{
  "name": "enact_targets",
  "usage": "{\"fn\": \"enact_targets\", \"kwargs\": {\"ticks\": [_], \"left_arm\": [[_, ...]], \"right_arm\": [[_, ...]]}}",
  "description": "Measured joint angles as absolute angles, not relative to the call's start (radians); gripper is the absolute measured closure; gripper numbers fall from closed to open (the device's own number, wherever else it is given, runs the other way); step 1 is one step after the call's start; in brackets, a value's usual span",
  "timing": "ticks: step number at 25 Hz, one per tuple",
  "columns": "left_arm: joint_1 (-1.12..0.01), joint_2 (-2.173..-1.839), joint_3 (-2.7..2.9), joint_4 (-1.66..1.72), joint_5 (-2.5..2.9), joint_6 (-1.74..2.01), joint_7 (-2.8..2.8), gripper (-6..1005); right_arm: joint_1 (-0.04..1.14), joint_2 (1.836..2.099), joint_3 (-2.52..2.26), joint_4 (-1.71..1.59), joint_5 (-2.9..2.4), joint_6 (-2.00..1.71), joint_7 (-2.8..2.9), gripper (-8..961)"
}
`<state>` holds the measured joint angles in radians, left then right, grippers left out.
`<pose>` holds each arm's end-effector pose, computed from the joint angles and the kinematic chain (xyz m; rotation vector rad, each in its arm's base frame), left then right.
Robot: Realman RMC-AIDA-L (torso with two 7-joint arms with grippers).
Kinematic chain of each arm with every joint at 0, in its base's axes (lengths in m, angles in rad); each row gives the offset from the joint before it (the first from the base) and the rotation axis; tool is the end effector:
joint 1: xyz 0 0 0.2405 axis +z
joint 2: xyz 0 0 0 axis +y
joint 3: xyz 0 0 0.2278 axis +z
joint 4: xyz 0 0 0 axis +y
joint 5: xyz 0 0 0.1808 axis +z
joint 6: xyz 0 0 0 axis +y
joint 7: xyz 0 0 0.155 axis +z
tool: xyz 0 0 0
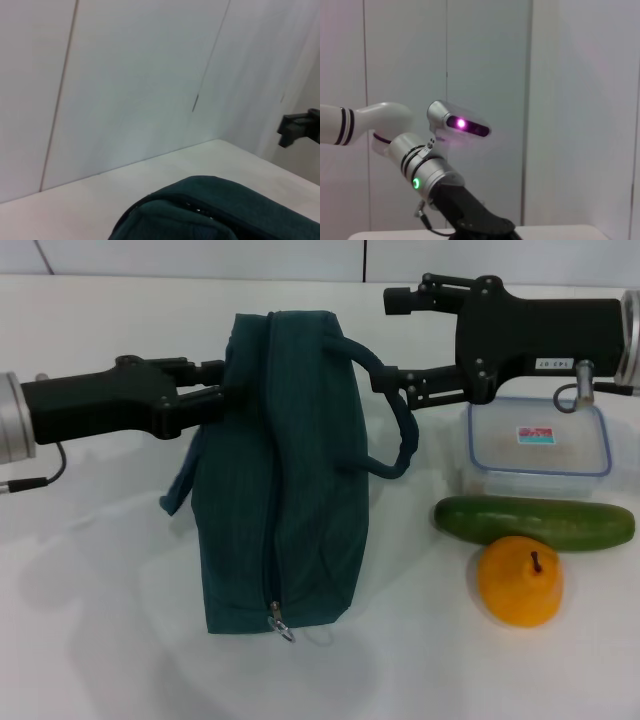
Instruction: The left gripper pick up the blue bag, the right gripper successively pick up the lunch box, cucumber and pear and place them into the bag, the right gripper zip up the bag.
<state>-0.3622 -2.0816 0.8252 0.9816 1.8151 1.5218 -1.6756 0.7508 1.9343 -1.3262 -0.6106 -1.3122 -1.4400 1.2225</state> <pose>-0.2168 0.2978 0.0468 -2.5465 -0.7624 -0.7446 0.1025 0.3405 0.0076 -2.8368 -0.0377 0.9403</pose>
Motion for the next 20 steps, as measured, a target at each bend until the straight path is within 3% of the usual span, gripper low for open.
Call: {"fn": "enact_targets", "kwargs": {"ticks": [12, 15, 18, 20], "left_arm": [[-0.382, -2.083, 0.791, 0.936, 1.783, 1.486, -1.702, 730], [-0.382, -2.083, 0.79, 0.928, 1.749, 1.484, -1.721, 944], [-0.377, -2.083, 0.789, 0.919, 1.741, 1.472, -1.731, 945], [-0.376, -2.083, 0.789, 0.899, 1.74, 1.46, -1.723, 945]], "right_arm": [[0.755, 1.925, -1.317, -0.661, -1.315, -1.388, 1.193, 80], [0.757, 1.917, -1.305, -0.672, -1.316, -1.397, 1.179, 80], [0.753, 1.917, -1.296, -0.678, -1.316, -1.398, 1.164, 80], [0.737, 1.935, -1.268, -0.676, -1.312, -1.397, 1.159, 80]]}}
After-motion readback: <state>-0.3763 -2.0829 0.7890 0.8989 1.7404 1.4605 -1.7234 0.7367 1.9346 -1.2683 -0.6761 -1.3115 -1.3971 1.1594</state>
